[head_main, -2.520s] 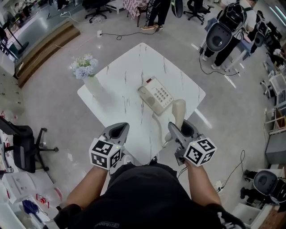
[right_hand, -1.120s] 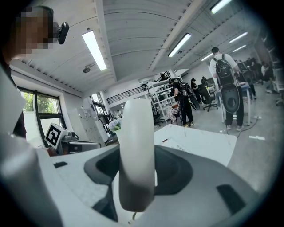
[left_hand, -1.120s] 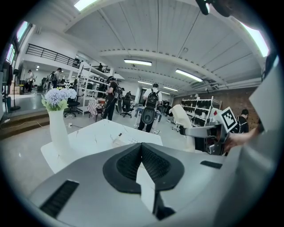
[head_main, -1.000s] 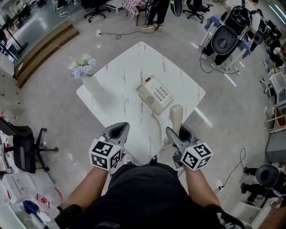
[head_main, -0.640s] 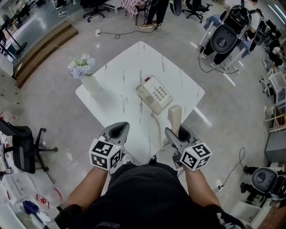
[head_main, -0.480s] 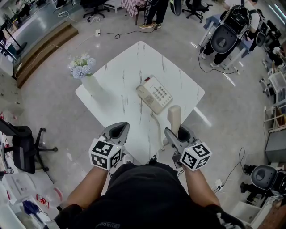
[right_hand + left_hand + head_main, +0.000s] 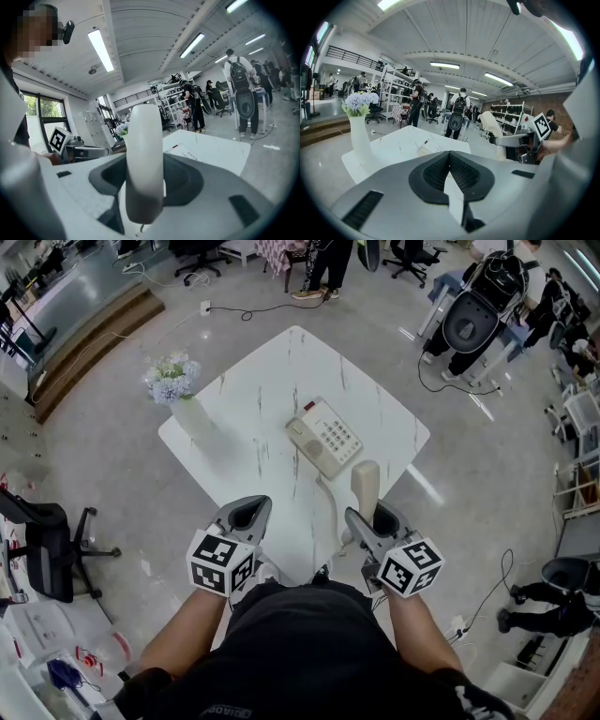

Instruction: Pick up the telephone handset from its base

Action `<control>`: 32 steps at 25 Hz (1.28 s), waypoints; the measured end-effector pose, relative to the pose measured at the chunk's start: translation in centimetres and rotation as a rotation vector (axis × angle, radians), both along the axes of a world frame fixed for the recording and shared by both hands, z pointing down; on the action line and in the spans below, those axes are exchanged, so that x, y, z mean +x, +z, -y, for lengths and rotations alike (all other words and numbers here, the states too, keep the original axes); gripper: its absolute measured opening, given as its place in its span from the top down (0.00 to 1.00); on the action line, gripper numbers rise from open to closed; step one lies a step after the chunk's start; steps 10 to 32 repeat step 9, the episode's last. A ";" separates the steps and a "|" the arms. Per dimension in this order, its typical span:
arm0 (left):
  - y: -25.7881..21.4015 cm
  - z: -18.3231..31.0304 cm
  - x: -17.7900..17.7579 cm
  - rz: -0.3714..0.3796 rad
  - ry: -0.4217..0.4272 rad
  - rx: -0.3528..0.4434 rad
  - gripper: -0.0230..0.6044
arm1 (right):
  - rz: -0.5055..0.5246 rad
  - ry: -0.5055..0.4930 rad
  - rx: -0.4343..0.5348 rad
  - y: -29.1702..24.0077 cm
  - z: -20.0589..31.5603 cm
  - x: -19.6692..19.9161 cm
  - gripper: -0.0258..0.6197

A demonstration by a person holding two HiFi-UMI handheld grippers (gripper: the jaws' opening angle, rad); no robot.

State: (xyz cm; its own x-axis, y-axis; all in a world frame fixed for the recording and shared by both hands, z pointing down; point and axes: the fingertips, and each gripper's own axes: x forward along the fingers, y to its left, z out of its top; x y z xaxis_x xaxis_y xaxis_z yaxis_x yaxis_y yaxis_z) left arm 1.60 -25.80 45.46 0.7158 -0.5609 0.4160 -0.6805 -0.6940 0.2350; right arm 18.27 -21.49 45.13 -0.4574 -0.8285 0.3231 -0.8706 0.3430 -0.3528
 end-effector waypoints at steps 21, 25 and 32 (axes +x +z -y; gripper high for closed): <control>-0.1 0.1 0.1 0.000 -0.002 0.000 0.96 | 0.011 -0.005 -0.008 0.0 0.1 0.0 0.63; -0.1 0.1 0.1 0.000 -0.002 0.000 0.96 | 0.011 -0.005 -0.008 0.0 0.1 0.0 0.63; -0.1 0.1 0.1 0.000 -0.002 0.000 0.96 | 0.011 -0.005 -0.008 0.0 0.1 0.0 0.63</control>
